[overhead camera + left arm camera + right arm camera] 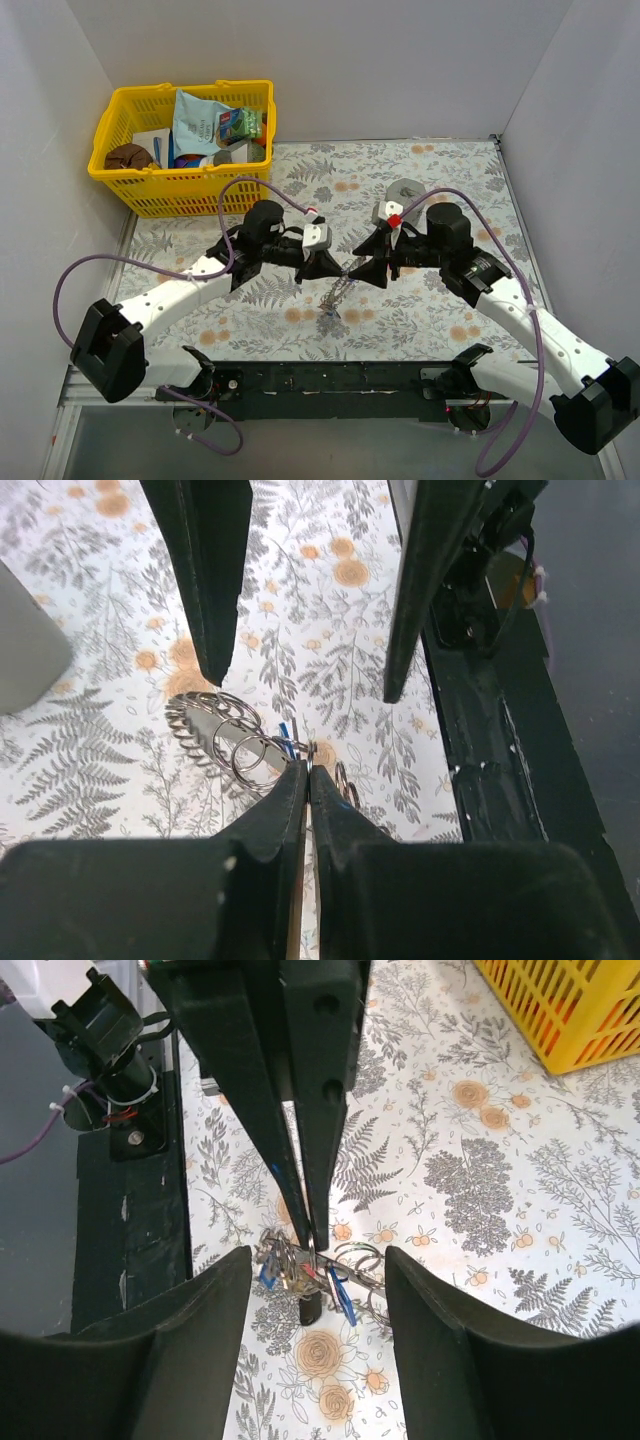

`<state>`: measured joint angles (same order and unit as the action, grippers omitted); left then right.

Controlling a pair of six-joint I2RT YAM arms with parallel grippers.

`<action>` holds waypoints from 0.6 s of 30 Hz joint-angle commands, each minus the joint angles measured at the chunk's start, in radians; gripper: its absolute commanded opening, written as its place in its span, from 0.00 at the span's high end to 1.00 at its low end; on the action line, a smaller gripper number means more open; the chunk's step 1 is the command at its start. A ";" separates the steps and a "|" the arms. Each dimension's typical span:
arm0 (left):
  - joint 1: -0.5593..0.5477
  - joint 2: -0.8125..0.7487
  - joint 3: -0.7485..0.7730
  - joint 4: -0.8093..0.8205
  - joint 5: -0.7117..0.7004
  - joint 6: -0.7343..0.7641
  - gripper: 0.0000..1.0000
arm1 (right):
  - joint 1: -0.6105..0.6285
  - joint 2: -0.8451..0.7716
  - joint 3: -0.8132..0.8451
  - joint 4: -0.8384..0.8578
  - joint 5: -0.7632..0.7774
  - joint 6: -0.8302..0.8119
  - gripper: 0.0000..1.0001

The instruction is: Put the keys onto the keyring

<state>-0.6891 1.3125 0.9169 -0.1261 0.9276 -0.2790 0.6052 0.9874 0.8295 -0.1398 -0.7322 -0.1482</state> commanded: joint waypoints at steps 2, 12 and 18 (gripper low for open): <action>-0.003 -0.134 -0.104 0.386 -0.042 -0.189 1.00 | -0.021 -0.041 -0.043 0.086 0.011 0.025 0.36; 0.003 -0.179 -0.208 0.638 -0.030 -0.305 1.00 | -0.047 -0.101 -0.087 0.156 -0.053 0.036 0.36; 0.003 -0.174 -0.202 0.649 0.014 -0.304 1.00 | -0.056 -0.122 -0.098 0.178 -0.038 0.042 0.32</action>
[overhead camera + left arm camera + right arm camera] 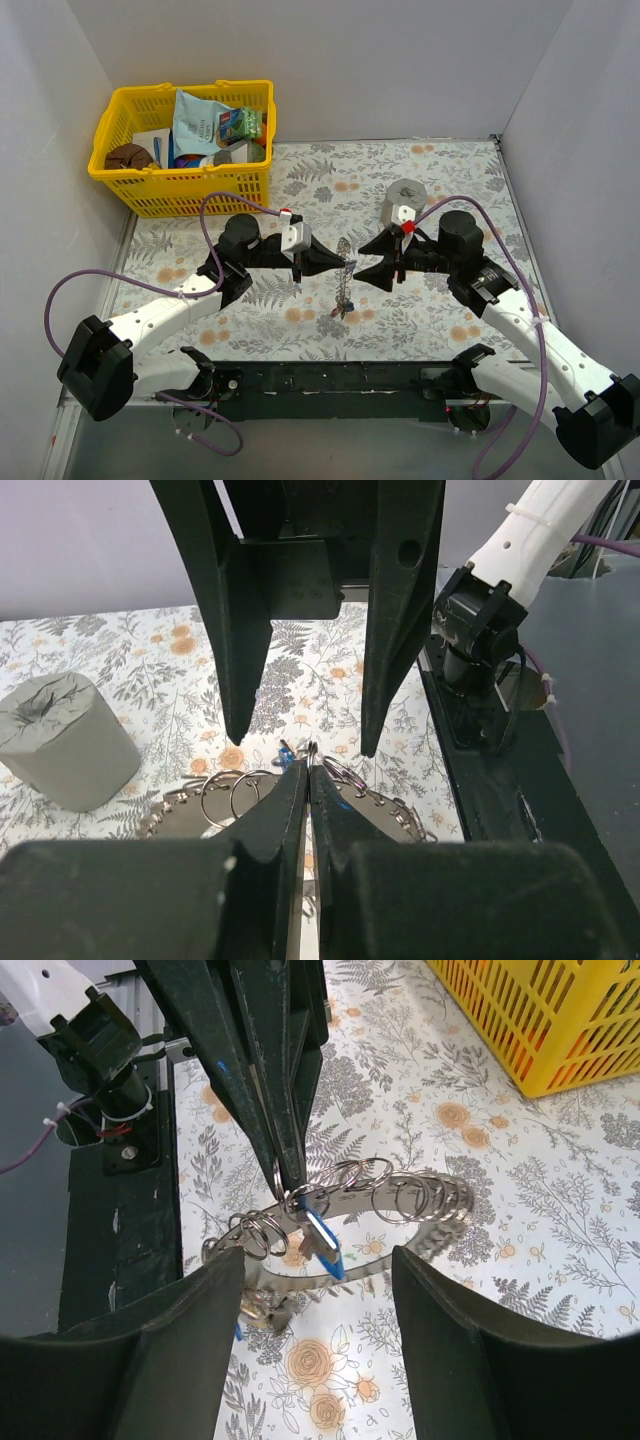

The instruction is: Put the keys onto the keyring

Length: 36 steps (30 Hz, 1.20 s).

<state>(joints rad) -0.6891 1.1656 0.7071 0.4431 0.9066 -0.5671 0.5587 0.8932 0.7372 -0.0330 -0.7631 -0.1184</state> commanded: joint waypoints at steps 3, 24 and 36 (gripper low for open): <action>0.005 -0.032 0.006 0.083 0.041 -0.016 1.00 | -0.011 -0.036 -0.010 0.084 -0.002 0.016 0.28; 0.005 -0.034 -0.011 0.163 0.043 -0.062 1.00 | -0.011 0.013 -0.062 0.208 -0.142 0.100 0.64; 0.005 -0.035 -0.017 0.210 0.048 -0.102 1.00 | -0.011 0.036 -0.078 0.211 -0.151 0.106 0.65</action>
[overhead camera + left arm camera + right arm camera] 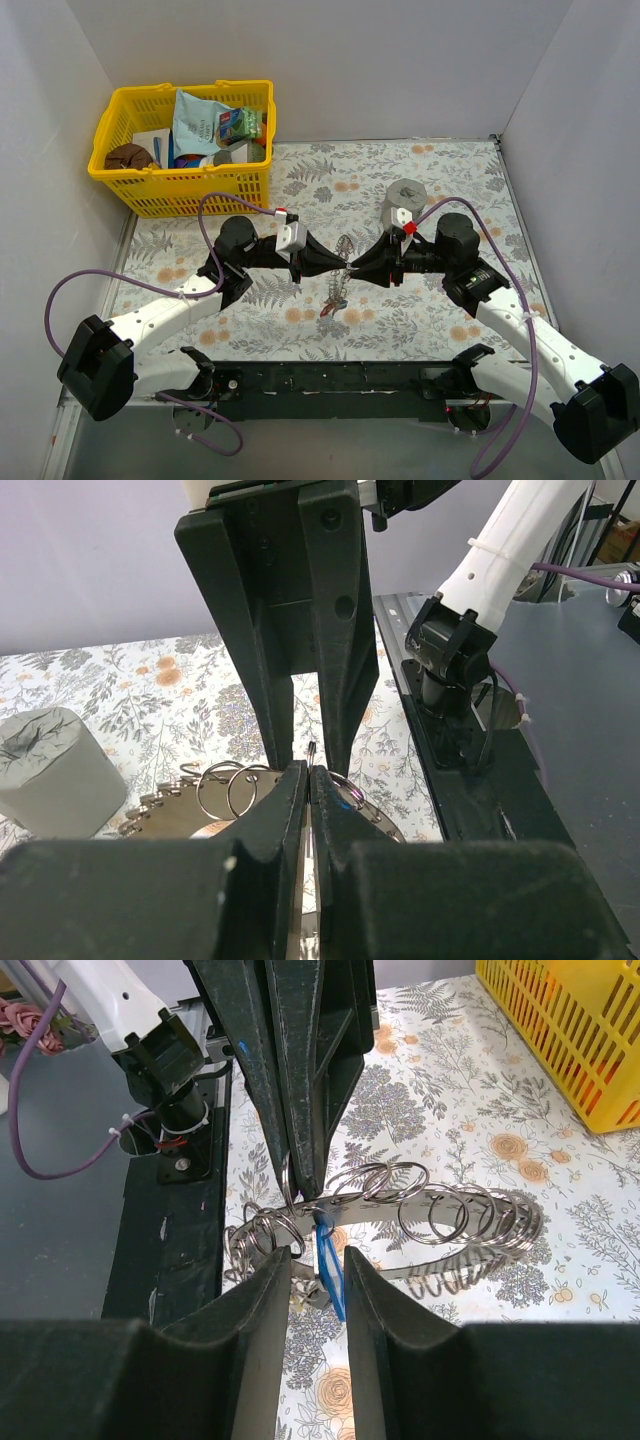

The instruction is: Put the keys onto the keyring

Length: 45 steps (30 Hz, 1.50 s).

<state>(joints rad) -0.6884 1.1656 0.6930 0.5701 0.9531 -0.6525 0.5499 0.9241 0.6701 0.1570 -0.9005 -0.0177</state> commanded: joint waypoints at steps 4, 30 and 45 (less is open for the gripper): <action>0.004 -0.038 -0.009 0.099 0.003 -0.026 1.00 | -0.002 0.005 -0.014 0.016 -0.015 0.004 0.65; 0.004 -0.061 -0.016 -0.007 -0.040 0.036 1.00 | -0.001 -0.119 -0.014 -0.008 0.120 0.002 0.18; -0.040 0.308 0.160 0.217 -0.114 -0.071 1.00 | -0.002 -0.192 -0.035 -0.014 0.189 0.010 0.09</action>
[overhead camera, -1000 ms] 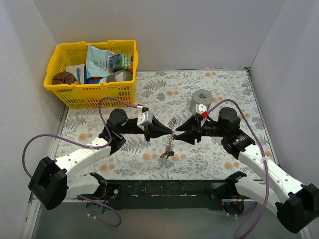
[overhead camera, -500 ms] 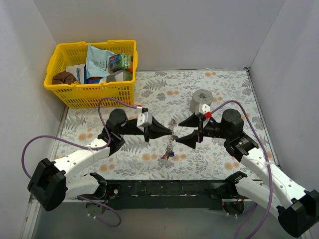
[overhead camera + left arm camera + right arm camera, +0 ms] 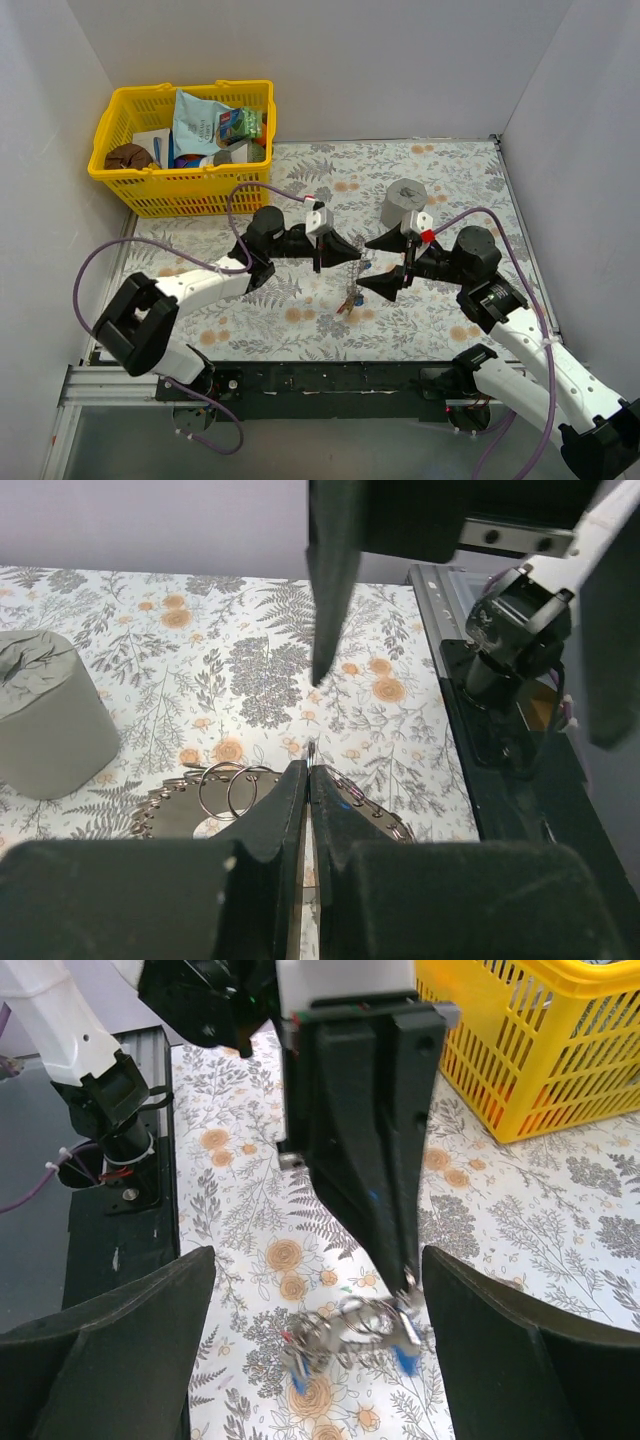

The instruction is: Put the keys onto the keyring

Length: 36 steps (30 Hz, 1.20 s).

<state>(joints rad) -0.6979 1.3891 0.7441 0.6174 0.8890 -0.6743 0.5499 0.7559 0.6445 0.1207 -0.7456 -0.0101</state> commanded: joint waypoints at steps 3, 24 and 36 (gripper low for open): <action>-0.060 0.181 0.161 0.217 -0.071 -0.067 1.00 | -0.004 -0.041 -0.008 0.007 0.052 0.002 0.07; -0.066 0.154 -0.379 0.472 -0.390 -0.145 0.61 | -0.004 0.010 -0.028 0.020 0.037 0.001 0.06; -0.064 0.077 -0.345 0.392 -0.415 -0.134 0.02 | -0.004 0.000 -0.042 0.028 0.035 0.002 0.06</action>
<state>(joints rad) -0.7620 1.5200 0.3714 1.0271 0.5011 -0.8185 0.5499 0.7647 0.6106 0.1078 -0.6952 -0.0097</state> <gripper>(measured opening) 0.981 0.940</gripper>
